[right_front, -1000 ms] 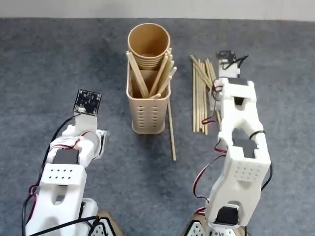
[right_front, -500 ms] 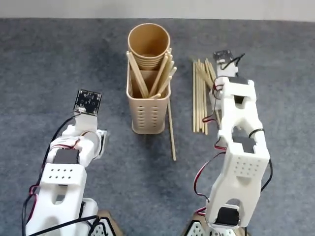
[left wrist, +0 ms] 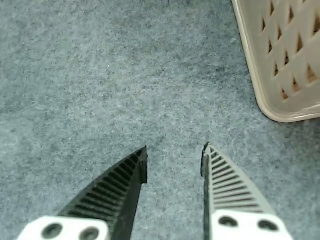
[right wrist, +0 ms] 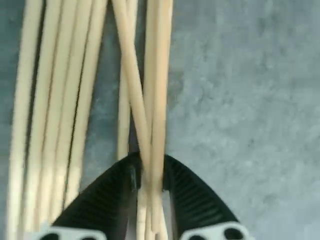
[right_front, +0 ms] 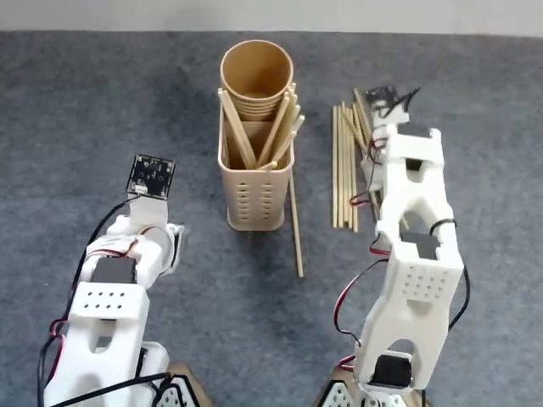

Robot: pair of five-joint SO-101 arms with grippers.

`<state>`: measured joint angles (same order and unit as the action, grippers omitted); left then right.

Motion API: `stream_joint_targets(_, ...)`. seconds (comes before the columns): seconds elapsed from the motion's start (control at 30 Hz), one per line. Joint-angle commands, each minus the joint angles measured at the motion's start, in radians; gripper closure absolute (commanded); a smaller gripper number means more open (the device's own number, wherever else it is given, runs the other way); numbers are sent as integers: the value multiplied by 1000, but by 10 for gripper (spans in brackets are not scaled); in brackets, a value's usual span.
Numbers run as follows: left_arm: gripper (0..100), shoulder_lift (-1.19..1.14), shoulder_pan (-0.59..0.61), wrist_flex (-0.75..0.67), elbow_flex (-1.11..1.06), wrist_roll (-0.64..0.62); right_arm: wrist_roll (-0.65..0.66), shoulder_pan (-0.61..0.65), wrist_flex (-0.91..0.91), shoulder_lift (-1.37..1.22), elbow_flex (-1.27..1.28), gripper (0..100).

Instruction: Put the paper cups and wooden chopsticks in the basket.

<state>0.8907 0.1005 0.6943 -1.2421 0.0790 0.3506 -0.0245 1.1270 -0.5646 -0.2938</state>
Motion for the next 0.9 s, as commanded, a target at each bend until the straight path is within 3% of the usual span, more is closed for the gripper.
stream_joint_targets(0.0, 800, 18, -8, -17, 4, 0, -104, 12, 33, 216, -116, 995)
stream_joint_targets(0.27, 800, 18, -8, -17, 4, 0, -265, 148, 24, 665, -131, 995)
stream_joint_targets(0.53, 800, 18, -8, -17, 4, 0, -353, 282, -64, 763, -128, 995)
stream_joint_targets(0.7, 800, 18, -8, -17, 4, 0, -427, 394, -245, 829, 24, 995)
stream_joint_targets(0.87, 800, 18, -8, -17, 4, 0, -439, 532, -542, 1047, 387, 995)
